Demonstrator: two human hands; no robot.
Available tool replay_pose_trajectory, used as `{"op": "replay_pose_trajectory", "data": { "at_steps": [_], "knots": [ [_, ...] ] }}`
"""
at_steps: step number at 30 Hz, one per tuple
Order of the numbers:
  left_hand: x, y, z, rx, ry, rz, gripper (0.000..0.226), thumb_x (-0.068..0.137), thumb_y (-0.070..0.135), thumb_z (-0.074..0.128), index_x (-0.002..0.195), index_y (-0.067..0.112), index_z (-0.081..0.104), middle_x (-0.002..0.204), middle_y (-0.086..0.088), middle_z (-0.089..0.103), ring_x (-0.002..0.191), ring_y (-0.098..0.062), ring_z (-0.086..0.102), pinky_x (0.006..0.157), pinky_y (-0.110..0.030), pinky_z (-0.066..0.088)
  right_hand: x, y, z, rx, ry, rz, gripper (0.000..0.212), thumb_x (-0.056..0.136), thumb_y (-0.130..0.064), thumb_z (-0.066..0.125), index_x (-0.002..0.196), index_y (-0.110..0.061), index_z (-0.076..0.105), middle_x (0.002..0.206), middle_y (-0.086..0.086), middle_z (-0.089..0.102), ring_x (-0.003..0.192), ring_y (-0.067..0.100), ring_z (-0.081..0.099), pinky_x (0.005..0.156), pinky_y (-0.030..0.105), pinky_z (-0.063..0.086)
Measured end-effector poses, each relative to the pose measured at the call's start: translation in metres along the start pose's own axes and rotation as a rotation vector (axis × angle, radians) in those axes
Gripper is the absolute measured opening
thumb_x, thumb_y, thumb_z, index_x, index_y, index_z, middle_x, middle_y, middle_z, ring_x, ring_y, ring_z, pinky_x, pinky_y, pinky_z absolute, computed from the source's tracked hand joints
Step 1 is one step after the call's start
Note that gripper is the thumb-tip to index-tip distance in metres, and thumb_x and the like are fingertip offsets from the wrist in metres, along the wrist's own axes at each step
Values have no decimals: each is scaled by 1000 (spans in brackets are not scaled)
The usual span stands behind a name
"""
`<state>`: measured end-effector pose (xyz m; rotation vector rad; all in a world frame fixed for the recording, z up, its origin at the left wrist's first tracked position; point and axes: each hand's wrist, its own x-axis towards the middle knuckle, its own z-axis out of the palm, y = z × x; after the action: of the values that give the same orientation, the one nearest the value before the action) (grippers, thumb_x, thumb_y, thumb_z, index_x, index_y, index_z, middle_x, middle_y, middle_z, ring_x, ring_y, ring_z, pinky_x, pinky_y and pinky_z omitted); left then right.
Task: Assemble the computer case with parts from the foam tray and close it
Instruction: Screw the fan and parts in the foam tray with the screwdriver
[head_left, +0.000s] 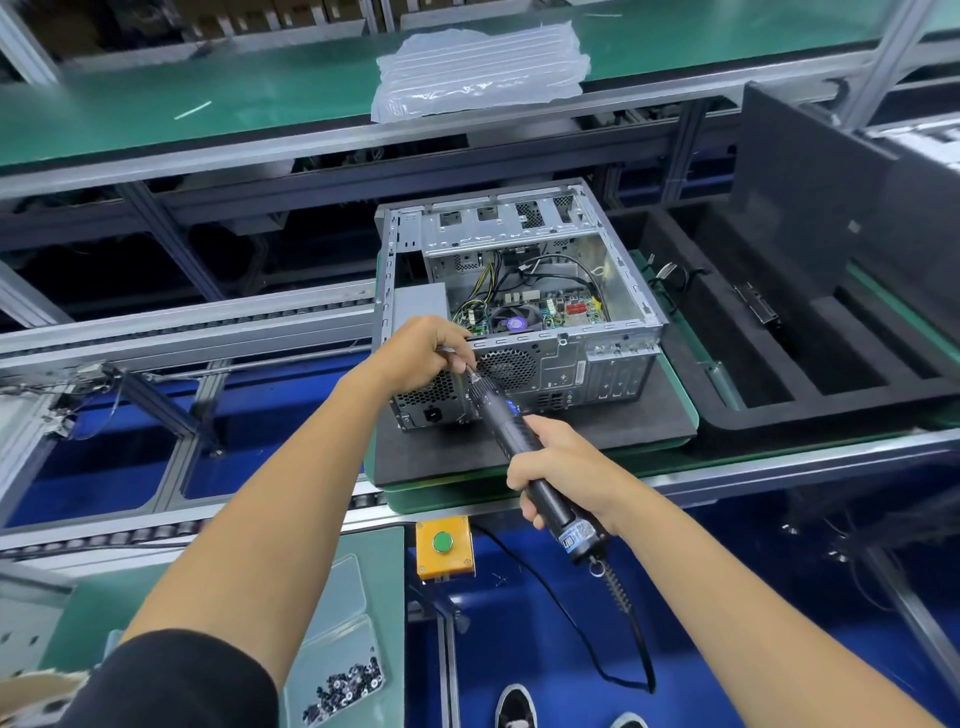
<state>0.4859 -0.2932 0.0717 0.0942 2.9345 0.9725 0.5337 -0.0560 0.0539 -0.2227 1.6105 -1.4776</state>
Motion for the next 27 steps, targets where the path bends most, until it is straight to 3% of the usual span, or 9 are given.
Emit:
{"op": "replay_pose_trajectory", "data": {
  "at_steps": [3,8,15,19,23,25,27],
  "knots": [
    [0,-1,-3,-33,-49,-10,29,82,-9,61,88,14,76,127,-12,58,116,-19,50,96,-29,38,-2,0,-6,47,-54,2,42,79,4,57,115,-13,43,71,10,49,49,22,53,45,29,46],
    [4,0,-8,-28,-133,6,30,84,-4,63,82,25,72,122,-2,55,110,-12,46,93,-25,33,1,-5,-13,53,-99,26,32,71,1,58,98,-11,44,69,10,46,49,23,50,45,29,44],
    [6,-1,-12,-49,-205,53,35,86,-3,61,71,29,67,123,-1,49,108,-9,46,88,-19,32,-2,-11,-23,40,-162,37,44,66,-3,58,105,-14,42,66,7,46,48,22,49,42,27,43],
    [8,-1,-15,-1,-197,86,24,87,-2,60,76,17,71,121,0,44,111,-17,45,93,-30,38,-4,-15,-25,58,-172,27,49,66,-2,57,113,-10,46,66,7,46,47,21,48,42,27,42],
    [12,6,-20,81,-94,147,20,86,-2,61,78,11,73,104,3,48,102,-13,44,86,-22,35,-4,-21,-27,80,-164,13,55,68,-1,57,121,1,44,69,9,46,48,21,48,42,26,43],
    [15,12,-25,91,-57,166,29,85,-7,58,77,17,73,88,6,56,86,-5,49,79,-17,36,-5,-26,-28,108,-176,-5,48,68,0,56,114,-8,45,70,10,46,48,20,47,42,26,42],
    [18,16,-31,26,-53,119,36,84,-12,54,78,19,72,76,1,63,73,-7,55,72,-24,45,-7,-30,-30,137,-196,-25,48,69,1,55,112,-15,42,70,9,46,48,19,46,41,25,42]
  ]
}}
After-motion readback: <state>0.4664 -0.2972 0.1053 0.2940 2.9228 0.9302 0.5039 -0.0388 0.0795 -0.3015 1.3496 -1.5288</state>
